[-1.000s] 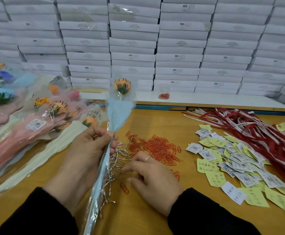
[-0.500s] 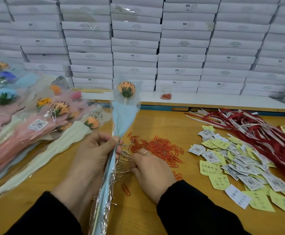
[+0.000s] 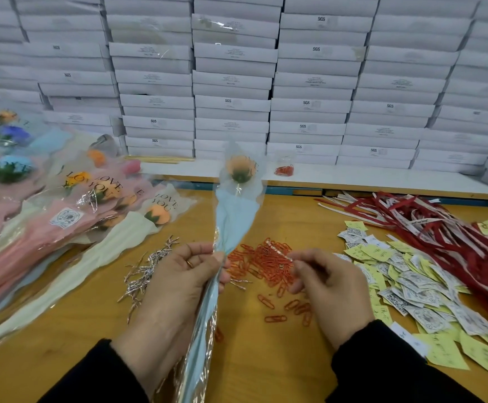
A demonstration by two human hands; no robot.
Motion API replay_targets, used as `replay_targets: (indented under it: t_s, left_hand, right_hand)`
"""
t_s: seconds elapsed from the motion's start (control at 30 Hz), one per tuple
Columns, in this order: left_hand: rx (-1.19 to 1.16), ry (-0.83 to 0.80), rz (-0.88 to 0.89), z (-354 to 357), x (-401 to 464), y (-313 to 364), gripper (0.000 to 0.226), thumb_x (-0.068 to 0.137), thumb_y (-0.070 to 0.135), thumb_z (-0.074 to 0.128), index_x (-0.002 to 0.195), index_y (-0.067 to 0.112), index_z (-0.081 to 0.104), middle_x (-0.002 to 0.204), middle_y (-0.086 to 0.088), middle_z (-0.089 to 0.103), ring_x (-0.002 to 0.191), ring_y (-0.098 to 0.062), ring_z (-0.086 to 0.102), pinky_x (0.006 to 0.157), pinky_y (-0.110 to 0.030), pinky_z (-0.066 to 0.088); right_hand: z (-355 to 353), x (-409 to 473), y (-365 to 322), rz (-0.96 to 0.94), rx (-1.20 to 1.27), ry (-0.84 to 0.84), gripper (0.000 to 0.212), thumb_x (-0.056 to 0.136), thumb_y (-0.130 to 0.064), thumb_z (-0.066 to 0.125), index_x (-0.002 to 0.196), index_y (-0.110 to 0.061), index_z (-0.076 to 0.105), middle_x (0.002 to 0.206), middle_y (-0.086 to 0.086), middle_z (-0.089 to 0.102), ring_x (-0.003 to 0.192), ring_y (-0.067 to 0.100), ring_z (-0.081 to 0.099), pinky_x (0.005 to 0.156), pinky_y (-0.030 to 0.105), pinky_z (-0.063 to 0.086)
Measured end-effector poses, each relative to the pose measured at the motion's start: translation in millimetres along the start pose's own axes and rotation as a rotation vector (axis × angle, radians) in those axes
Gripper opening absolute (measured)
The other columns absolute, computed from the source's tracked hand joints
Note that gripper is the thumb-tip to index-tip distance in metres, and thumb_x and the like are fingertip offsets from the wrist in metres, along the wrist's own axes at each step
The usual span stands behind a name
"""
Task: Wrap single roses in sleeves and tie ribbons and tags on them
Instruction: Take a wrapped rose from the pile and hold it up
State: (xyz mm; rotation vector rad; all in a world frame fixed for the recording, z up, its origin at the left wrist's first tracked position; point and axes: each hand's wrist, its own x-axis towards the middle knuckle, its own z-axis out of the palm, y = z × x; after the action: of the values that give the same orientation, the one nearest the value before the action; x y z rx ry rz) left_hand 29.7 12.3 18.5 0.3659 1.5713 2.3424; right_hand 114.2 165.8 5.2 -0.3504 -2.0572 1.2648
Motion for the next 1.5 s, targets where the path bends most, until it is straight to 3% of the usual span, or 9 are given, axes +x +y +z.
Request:
replay_targets:
  t_s: [0.1,0.27,0.43,0.6,0.67,1.07,1.27,1.4,1.5]
  left_hand:
    - [-0.005,-0.029,-0.034,5.5,-5.5,-5.2,0.031,0.067,0.005,0.065,0.097,-0.002,0.059,0.061,-0.010,0.066,0.043,-0.011,0.056,0.042,-0.017,0.048]
    - [-0.042,-0.061,-0.073,18.3,-15.6,-11.0,0.021,0.074,0.000,0.061,0.095,-0.004,0.057,0.061,-0.015,0.064,0.042,-0.020,0.059,0.039,-0.024,0.051]
    - [0.003,-0.072,-0.056,24.2,-19.3,-16.2,0.013,0.082,-0.008,0.056,0.093,-0.002,0.056,0.048,-0.015,0.056,0.033,-0.016,0.051,0.033,-0.019,0.043]
    - [0.076,-0.065,0.018,25.2,-17.4,-19.1,0.008,0.086,-0.003,0.055,0.082,0.005,0.056,0.047,-0.012,0.054,0.032,-0.015,0.044,0.035,-0.017,0.037]
    - [0.086,-0.079,0.031,25.7,-17.2,-18.8,0.010,0.086,-0.001,0.055,0.079,0.006,0.055,0.047,-0.012,0.055,0.032,-0.015,0.043,0.035,-0.016,0.037]
    - [0.089,-0.076,0.033,23.1,-18.5,-17.7,0.009,0.089,0.009,0.053,0.087,0.004,0.060,0.051,-0.011,0.059,0.035,-0.013,0.046,0.038,-0.016,0.040]
    - [0.019,-0.066,0.011,24.0,-18.0,-16.8,0.014,0.088,0.011,0.053,0.088,0.000,0.062,0.050,-0.013,0.057,0.034,-0.014,0.045,0.036,-0.016,0.039]
    - [-0.036,-0.071,-0.020,25.2,-17.8,-16.6,0.016,0.086,0.011,0.052,0.086,0.001,0.065,0.048,-0.013,0.055,0.033,-0.014,0.044,0.035,-0.015,0.038]
    - [-0.062,-0.088,-0.045,25.0,-17.7,-15.3,0.015,0.084,0.009,0.053,0.087,0.001,0.066,0.048,-0.013,0.054,0.033,-0.014,0.044,0.035,-0.015,0.039]
  right_hand:
    - [-5.7,0.2,-7.7,0.010,0.250,0.084,0.023,0.086,0.002,0.058,0.078,-0.018,0.067,0.060,0.000,0.067,0.051,0.007,0.062,0.050,0.013,0.048]
    - [9.2,-12.3,-21.8,0.018,0.367,-0.045,0.016,0.080,0.001,0.065,0.072,-0.013,0.067,0.061,0.000,0.066,0.053,0.008,0.060,0.051,0.017,0.048]
    - [24.9,-18.5,-21.8,0.056,0.330,-0.096,0.013,0.078,0.000,0.067,0.070,-0.009,0.065,0.065,0.016,0.061,0.065,0.033,0.057,0.069,0.050,0.051]
    - [22.1,-16.2,-19.3,0.069,0.300,-0.085,0.020,0.076,-0.003,0.069,0.063,-0.017,0.063,0.055,-0.008,0.055,0.057,0.005,0.050,0.054,0.020,0.045]
    - [21.3,-15.0,-17.5,0.080,0.301,-0.084,0.023,0.076,-0.003,0.070,0.060,-0.018,0.062,0.052,-0.011,0.053,0.053,0.002,0.047,0.050,0.014,0.041]
    - [21.2,-15.8,-14.4,-0.014,0.198,-0.082,0.023,0.075,0.000,0.071,0.061,-0.018,0.064,0.064,0.001,0.058,0.060,0.006,0.050,0.057,0.020,0.044]
    - [20.7,-12.8,-10.8,0.225,0.456,-0.175,0.017,0.079,0.000,0.068,0.066,-0.012,0.064,0.056,-0.003,0.059,0.049,0.005,0.051,0.048,0.017,0.044]
    - [22.4,-10.6,-5.0,0.371,0.608,-0.260,0.007,0.079,-0.005,0.067,0.082,-0.009,0.062,0.056,0.000,0.057,0.044,0.006,0.049,0.044,0.019,0.041]
    - [21.6,-9.2,-3.0,0.375,0.660,-0.330,0.027,0.067,-0.018,0.070,0.091,-0.009,0.063,0.059,0.002,0.057,0.046,0.007,0.049,0.046,0.019,0.040]
